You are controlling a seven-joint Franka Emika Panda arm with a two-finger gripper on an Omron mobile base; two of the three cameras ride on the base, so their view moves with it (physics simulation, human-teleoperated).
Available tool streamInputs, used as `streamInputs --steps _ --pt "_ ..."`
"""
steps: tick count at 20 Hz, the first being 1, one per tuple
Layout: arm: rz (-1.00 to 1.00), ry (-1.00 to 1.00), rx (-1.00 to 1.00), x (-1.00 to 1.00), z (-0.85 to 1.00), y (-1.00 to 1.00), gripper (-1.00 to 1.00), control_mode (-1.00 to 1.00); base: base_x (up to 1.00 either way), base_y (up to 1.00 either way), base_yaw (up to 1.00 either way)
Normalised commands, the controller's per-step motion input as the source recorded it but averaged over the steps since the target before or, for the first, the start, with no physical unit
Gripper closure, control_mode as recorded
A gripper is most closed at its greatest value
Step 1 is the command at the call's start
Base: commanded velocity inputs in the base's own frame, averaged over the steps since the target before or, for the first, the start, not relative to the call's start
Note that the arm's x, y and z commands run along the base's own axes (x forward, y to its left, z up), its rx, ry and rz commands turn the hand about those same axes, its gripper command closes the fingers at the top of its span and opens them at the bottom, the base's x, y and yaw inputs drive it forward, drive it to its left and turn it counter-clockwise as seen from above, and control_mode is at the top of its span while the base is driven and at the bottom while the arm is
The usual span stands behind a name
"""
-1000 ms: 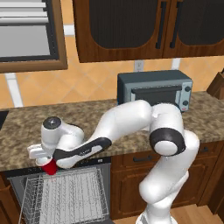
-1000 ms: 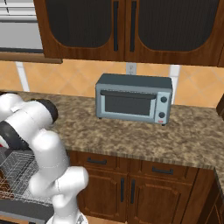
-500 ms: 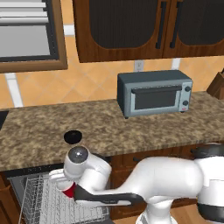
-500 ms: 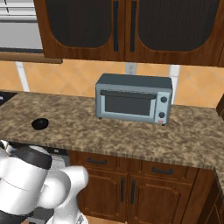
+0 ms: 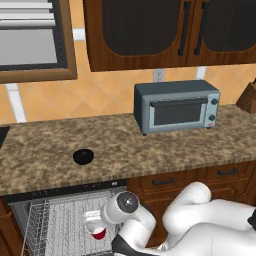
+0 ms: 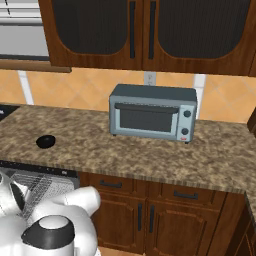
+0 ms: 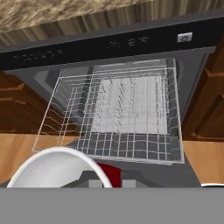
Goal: Pick up the cup and bowl from the counter, place them in the dishwasher, and close the dishwasher door.
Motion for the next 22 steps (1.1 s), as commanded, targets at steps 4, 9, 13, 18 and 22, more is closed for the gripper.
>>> streamInputs --steps 4,9,13,18,22 --pt "-0.01 0.01 0.00 0.23 -0.57 -0.01 1.00 -1.00 0.00 0.00 0.00" --pt "0.00 -0.04 0.00 0.42 -0.53 0.00 1.00 -1.00 0.00 0.00 0.00" --pt "0.00 -0.12 0.00 0.36 -0.50 0.01 1.00 -1.00 0.00 0.00 0.00" --pt "0.01 -0.09 0.04 0.30 -0.33 0.00 1.00 -1.00 0.00 0.00 0.00" --pt "0.02 -0.01 0.13 0.17 -0.35 0.00 1.00 -1.00 0.00 0.00 0.00"
